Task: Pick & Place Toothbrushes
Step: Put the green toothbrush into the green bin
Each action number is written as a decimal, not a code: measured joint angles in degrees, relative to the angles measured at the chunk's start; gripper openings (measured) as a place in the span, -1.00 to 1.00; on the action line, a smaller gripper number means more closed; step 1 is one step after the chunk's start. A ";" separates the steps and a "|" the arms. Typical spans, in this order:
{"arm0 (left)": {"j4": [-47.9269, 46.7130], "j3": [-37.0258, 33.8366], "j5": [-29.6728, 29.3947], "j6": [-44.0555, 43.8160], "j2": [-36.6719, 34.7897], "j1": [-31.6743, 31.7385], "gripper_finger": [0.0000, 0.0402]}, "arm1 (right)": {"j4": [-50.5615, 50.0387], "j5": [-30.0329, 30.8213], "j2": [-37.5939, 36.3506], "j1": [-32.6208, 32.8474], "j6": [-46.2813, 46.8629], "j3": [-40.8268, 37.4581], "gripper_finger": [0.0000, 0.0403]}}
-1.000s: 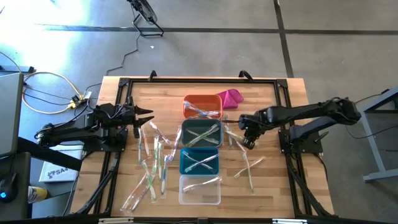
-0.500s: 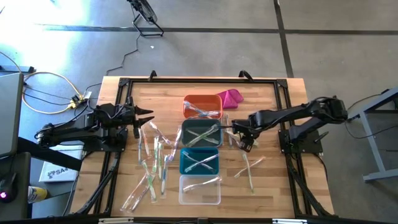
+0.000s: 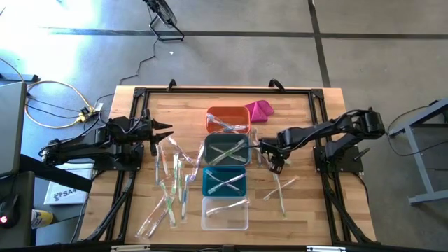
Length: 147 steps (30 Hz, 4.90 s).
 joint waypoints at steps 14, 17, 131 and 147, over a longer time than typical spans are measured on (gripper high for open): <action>0.02 0.00 0.00 -0.04 0.00 0.00 -0.44 | 6.10 1.37 -0.22 0.02 1.16 -4.69 -0.38; 0.02 0.00 0.00 -0.04 0.00 0.00 -0.44 | 6.56 1.39 -0.22 0.02 1.16 -4.77 -0.48; 0.07 0.00 0.02 -0.04 0.00 0.00 -0.44 | 25.40 -2.99 7.33 0.78 -13.68 26.43 -0.94; 0.03 0.00 0.02 -0.06 0.01 0.00 -0.44 | 24.07 -4.07 11.54 -1.25 -13.45 25.78 -0.93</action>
